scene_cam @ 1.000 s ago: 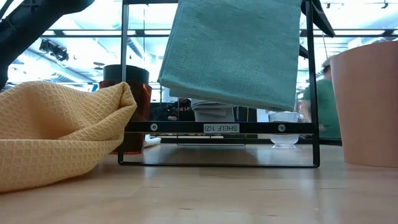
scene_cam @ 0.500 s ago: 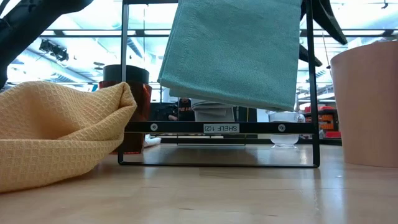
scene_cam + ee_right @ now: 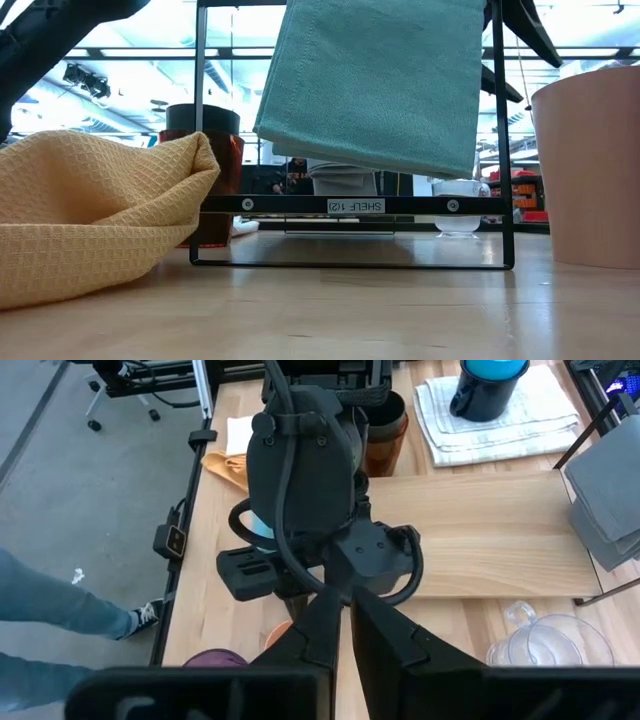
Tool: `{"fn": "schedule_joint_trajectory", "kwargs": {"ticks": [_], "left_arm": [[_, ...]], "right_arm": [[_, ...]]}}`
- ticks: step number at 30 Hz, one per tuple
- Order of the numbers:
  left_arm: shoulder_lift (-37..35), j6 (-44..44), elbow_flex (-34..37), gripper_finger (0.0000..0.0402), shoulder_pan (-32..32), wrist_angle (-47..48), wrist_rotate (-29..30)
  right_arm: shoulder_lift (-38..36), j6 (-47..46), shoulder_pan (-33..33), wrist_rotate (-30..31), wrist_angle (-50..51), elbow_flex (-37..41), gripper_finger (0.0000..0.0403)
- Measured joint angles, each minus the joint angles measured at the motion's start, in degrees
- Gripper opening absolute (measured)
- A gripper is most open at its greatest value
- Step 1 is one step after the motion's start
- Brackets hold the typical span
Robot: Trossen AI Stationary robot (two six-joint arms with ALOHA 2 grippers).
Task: Stack small to large cups/mugs on shelf
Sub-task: Put the orange cup on the shelf
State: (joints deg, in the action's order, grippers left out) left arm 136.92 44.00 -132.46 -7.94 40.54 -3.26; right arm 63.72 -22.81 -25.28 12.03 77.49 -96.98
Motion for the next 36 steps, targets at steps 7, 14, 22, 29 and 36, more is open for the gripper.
{"fn": "schedule_joint_trajectory", "kwargs": {"ticks": [7, 14, 22, 29, 36], "left_arm": [[1.13, 0.42, -0.08, 0.0176, 0.0, -1.18, 0.36], [3.19, 0.94, 0.04, 0.0177, -0.33, -2.12, -1.03], [3.76, 0.43, -0.02, 0.0172, -0.14, -2.85, -1.32], [3.76, -1.41, -0.02, 0.0126, 0.29, -3.27, -0.29], [3.76, -5.23, -0.02, 0.0033, 0.35, -3.33, -0.22]], "right_arm": [[0.0, 0.0, 0.0, 0.0, -0.08, 0.01, 0.0036], [0.0, -0.02, 0.0, 0.0, -1.24, -0.01, 0.0036], [0.0, -0.02, 0.0, 0.0, -1.33, 0.0, 0.0036], [0.0, 0.31, 0.0, 0.0, -1.31, 0.01, 0.0036], [0.0, 0.85, 0.0, 0.0, -1.29, -0.01, 0.0036]]}}
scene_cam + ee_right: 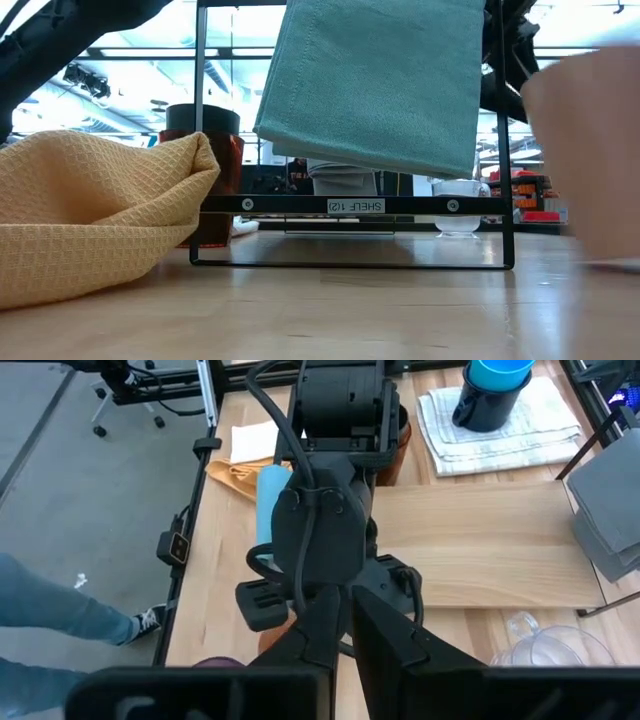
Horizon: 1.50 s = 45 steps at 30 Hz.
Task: Stack small to large cups/mugs on shelf
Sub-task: Put the orange cup on the shelf
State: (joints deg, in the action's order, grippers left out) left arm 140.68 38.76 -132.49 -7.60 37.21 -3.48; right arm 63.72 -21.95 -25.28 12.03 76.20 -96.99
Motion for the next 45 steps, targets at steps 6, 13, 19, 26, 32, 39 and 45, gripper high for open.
{"fn": "schedule_joint_trajectory", "kwargs": {"ticks": [6, 13, 19, 26, 32, 39, 45], "left_arm": [[0.0, -1.97, 0.0, 0.0016, 0.34, -0.07, -0.05], [0.0, -2.19, 0.0, 0.0011, 1.31, 0.18, -0.03], [0.0, -4.72, 0.0, 0.0009, 1.9, 1.22, -0.01], [-0.54, -6.98, -2.58, 0.0009, 3.07, 2.51, -0.08], [-4.67, -9.23, -2.12, 0.0009, 4.62, 5.92, 0.02], [-10.98, -13.97, -2.17, 0.0009, 6.01, 14.75, 3.12], [-15.29, -17.0, -2.19, 0.0009, 8.67, 23.53, 10.74]], "right_arm": [[0.0, 0.5, 0.01, 0.0, 0.0, 0.01, 0.0036], [0.0, 0.59, 0.0, 0.0, 0.02, 0.01, 0.0036], [0.0, 0.59, 0.01, 0.0, 0.02, 0.01, 0.0036], [-0.04, 0.65, 0.02, 0.0, 0.04, 0.01, 0.0036], [-0.25, 0.68, 0.0, 0.0, 0.54, 0.01, 0.0036], [-1.85, 0.55, 0.0, 0.07, 0.52, 0.0, 0.0034], [-2.8, 0.5, 0.01, 1.46, 0.39, 0.0, 0.002]]}}
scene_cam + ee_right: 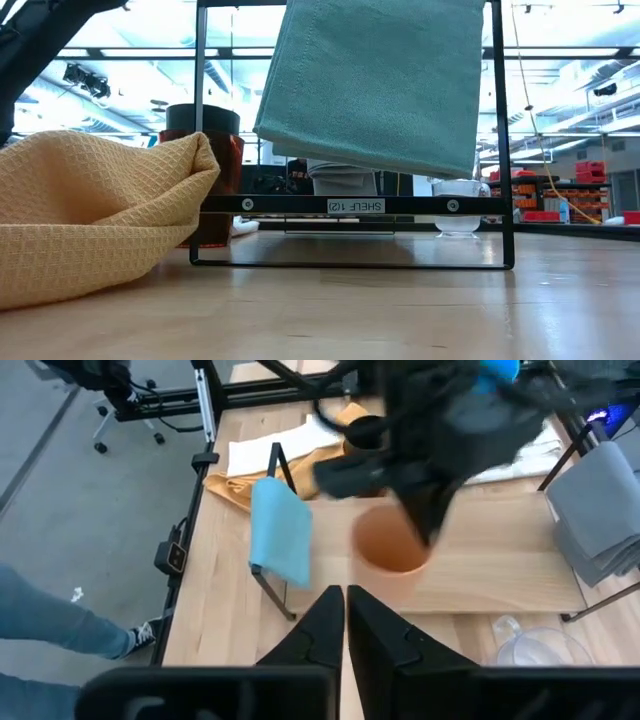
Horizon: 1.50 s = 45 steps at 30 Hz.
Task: Stack small to large cups/mugs on shelf
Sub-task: Put the orange cup on the shelf
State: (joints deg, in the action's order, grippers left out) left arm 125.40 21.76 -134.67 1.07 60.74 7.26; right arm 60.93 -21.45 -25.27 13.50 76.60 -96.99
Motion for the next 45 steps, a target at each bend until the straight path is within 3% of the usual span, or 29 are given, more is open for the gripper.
{"fn": "schedule_joint_trajectory", "kwargs": {"ticks": [11, 24, 30, 39, 45], "left_arm": [[-2.43, -4.06, 0.0, 0.0009, 7.77, 11.8, 7.19], [-2.89, 0.3, 0.06, 0.0009, 13.25, 14.57, 7.93], [-5.86, -0.25, 0.04, 0.0009, 12.4, 11.36, 7.6], [-12.21, 0.63, 0.02, 0.0009, 13.34, 15.27, 10.15], [-16.2, 4.85, -0.01, 0.0009, 8.68, 16.34, 10.89]], "right_arm": [[0.61, -1.09, -0.01, 0.0, -1.02, 0.01, 0.0014], [0.63, -2.62, -0.03, 0.22, -2.51, 0.02, 0.0012], [0.63, -2.58, -0.05, 0.73, -2.5, 0.01, 0.0012], [0.63, -2.09, -0.05, 1.06, -2.49, 0.02, 0.0011], [0.63, -1.42, -0.05, 1.05, -2.45, 0.0, 0.0012]]}}
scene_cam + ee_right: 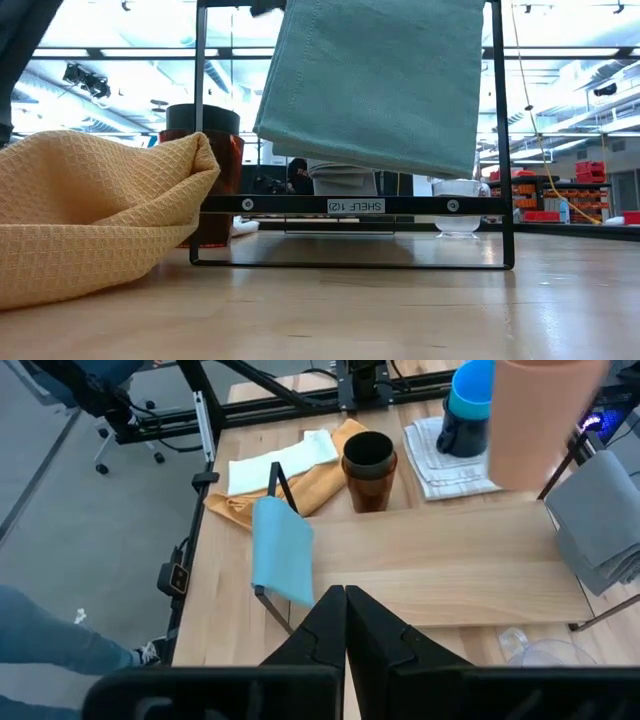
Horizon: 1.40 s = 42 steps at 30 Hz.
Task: Stack small to large cups/mugs on shelf
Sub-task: Put the orange cup on the shelf
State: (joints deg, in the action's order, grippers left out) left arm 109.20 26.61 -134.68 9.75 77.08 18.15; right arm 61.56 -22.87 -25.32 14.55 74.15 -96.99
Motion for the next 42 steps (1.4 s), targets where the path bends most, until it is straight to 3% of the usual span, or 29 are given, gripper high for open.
{"fn": "schedule_joint_trajectory", "kwargs": {"ticks": [5, 11, 17, 23, 29, 34, 42], "left_arm": [[-0.6, 4.82, 0.07, 0.0009, -8.08, 4.5, 0.89], [0.01, 13.26, 0.13, 0.0009, -16.12, 9.17, 6.77], [0.85, 21.54, 0.14, 0.0009, -22.51, 7.84, 11.42], [1.78, 30.55, 6.63, 0.0009, -26.2, 8.57, 13.56], [1.69, 37.23, 15.41, 0.0009, -28.03, 3.88, 12.66], [1.69, 37.7, 17.75, 0.0009, -28.19, 0.51, 13.21], [0.62, 28.08, 17.97, 0.0009, -18.51, 2.41, 13.22]], "right_arm": [[0.0, 1.29, 0.0, 0.39, 0.02, 0.01, 0.0011], [0.0, 2.32, 0.0, 0.57, 0.04, 0.01, 0.0012], [0.0, 2.71, 0.0, 0.55, 0.07, 0.02, 0.0012], [0.0, 3.05, 0.0, 0.52, -0.02, 0.0, 0.0012], [0.0, 3.05, 0.0, 0.49, -0.04, 0.0, 0.0013], [0.0, 3.08, 0.0, 0.44, -0.04, 0.0, 0.0011], [0.01, 1.96, 0.0, 0.44, -0.1, 0.0, 0.0013]]}}
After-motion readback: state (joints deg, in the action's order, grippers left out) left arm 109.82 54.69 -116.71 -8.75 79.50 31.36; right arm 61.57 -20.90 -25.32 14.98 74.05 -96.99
